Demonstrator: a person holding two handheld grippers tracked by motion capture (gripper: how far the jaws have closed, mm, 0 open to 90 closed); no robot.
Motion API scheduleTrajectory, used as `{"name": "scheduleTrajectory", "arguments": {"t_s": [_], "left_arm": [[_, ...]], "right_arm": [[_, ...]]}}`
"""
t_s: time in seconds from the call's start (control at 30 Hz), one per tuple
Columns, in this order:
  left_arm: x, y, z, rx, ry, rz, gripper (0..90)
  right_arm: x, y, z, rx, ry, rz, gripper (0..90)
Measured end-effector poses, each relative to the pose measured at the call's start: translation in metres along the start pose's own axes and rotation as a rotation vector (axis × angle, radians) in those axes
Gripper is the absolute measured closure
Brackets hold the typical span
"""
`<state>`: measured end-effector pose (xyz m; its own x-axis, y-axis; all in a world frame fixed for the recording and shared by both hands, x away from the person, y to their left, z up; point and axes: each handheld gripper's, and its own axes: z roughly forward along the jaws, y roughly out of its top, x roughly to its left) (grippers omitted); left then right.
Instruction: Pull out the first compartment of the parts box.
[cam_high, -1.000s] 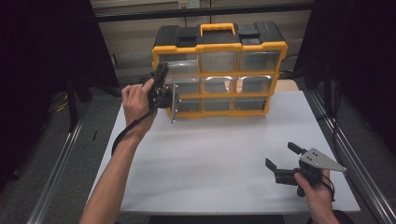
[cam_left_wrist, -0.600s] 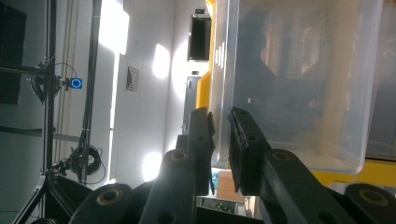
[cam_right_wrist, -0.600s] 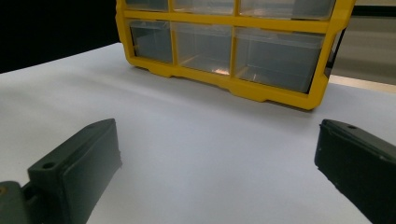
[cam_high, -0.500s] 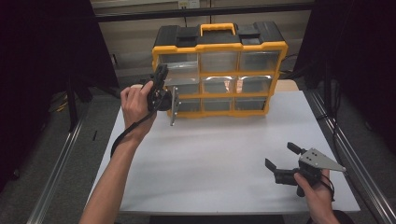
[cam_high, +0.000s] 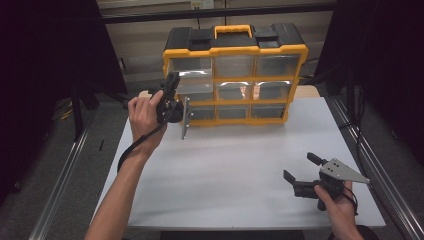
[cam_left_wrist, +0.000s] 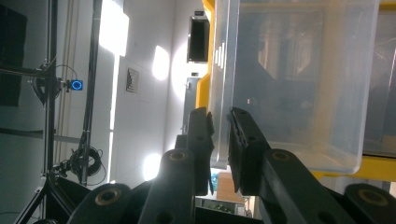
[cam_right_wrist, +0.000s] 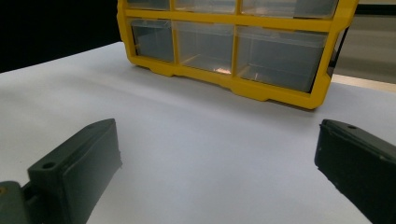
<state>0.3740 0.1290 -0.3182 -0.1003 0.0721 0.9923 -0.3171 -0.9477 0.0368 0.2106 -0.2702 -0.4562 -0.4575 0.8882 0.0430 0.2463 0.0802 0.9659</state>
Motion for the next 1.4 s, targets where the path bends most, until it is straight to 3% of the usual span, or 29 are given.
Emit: {"name": "scheduleTrajectory", "arguments": {"t_s": [0.17,0.73,1.27,1.4], "left_arm": [[0.000,0.000,-0.004,-0.009,0.016,0.013,79.9],[-0.002,0.001,-0.017,-0.009,0.026,-0.017,79.6],[-0.003,0.003,-0.020,0.002,0.029,0.002,79.5],[-0.006,0.002,-0.021,-0.005,0.040,-0.028,79.1]], "right_arm": [[0.000,0.000,-0.001,0.000,0.001,0.000,0.0],[0.000,0.000,-0.001,-0.001,-0.006,0.003,0.0],[0.000,0.000,0.000,0.000,-0.004,0.002,0.0],[0.000,0.000,0.000,0.000,-0.001,-0.003,0.0]]}}
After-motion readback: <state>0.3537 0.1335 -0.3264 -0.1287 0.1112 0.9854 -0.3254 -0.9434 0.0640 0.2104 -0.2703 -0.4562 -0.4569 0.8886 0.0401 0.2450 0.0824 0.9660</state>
